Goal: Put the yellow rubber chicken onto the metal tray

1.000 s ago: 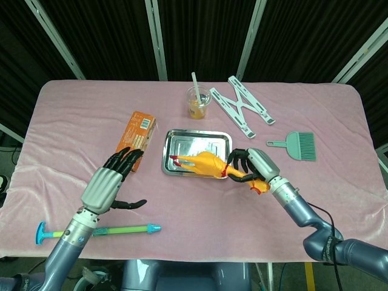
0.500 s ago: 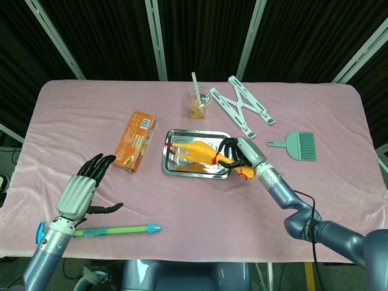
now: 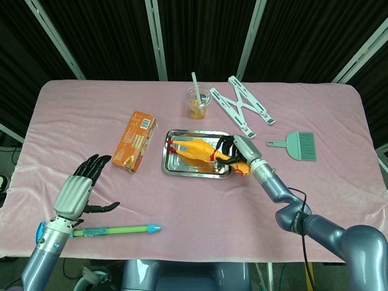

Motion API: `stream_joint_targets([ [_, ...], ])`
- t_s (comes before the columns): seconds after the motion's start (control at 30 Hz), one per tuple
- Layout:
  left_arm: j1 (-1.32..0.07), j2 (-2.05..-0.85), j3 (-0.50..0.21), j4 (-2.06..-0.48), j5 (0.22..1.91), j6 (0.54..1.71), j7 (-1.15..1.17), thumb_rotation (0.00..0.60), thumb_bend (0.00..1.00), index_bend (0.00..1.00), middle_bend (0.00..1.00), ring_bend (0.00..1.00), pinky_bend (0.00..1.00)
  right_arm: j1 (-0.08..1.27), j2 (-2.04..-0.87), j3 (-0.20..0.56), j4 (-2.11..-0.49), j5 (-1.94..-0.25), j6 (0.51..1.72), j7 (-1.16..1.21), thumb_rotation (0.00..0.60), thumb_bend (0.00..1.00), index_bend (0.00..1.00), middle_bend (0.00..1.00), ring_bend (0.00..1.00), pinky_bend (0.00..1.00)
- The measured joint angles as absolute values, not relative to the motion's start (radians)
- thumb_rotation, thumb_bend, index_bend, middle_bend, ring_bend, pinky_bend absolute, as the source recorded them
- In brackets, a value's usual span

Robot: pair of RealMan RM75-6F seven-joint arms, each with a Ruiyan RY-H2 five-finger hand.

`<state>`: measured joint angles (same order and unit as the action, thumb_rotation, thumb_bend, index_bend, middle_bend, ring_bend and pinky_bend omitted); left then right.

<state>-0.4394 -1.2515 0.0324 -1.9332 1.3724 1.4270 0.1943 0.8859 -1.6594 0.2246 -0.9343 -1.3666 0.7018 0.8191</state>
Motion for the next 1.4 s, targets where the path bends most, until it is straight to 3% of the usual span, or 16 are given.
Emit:
stream_joint_targets([
  [0.03,-0.437,-1.251,0.031,-1.932,1.372,1.425,0.193,0.574,0.0,0.0,0.07,0.0,0.12,0.886,-1.66,0.223,-0.932,-1.37,0.702,0.821,0.6,0.44,0.26,0.38,0.27,0.32],
  [0.2,-0.419,-1.241,0.021,-1.932,1.377,1.426,0.183,0.572,0.0,0.0,0.06,0.0,0.12,0.887,-1.652,0.216,-0.93,-1.379,0.705,0.818,0.6,0.14,0.03,0.19,0.1,0.16],
  [0.33,-0.406,-1.234,0.012,-1.929,1.385,1.427,0.17,0.571,0.0,0.0,0.06,0.0,0.12,0.886,-1.65,0.219,-0.94,-1.372,0.709,0.803,0.6,0.03,0.0,0.09,0.01,0.1],
  [0.77,-0.37,-1.192,-0.018,-1.905,1.389,1.428,0.138,0.574,0.0,0.0,0.06,0.0,0.12,0.862,-1.618,0.241,-1.003,-1.337,0.761,0.704,0.6,0.02,0.0,0.08,0.02,0.09],
  [0.97,-0.34,-1.157,-0.039,-1.879,1.367,1.463,0.126,0.6,0.0,0.0,0.06,0.0,0.12,0.819,-1.565,0.25,-1.046,-1.32,0.831,0.626,0.6,0.22,0.19,0.23,0.2,0.21],
  [1.13,-0.304,-1.131,-0.049,-1.835,1.349,1.497,0.118,0.6,0.01,0.04,0.07,0.0,0.12,0.758,-1.507,0.24,-1.088,-1.317,0.93,0.496,0.6,0.22,0.19,0.24,0.21,0.22],
  [1.27,-0.27,-1.116,-0.054,-1.784,1.34,1.526,0.093,0.6,0.01,0.07,0.08,0.0,0.12,0.684,-1.441,0.217,-1.148,-1.322,1.032,0.37,0.6,0.23,0.18,0.24,0.2,0.14],
  [1.4,-0.233,-1.115,-0.059,-1.728,1.336,1.574,0.079,0.6,0.01,0.09,0.09,0.0,0.11,0.582,-1.354,0.177,-1.239,-1.329,1.139,0.272,0.6,0.23,0.11,0.23,0.12,0.05],
])
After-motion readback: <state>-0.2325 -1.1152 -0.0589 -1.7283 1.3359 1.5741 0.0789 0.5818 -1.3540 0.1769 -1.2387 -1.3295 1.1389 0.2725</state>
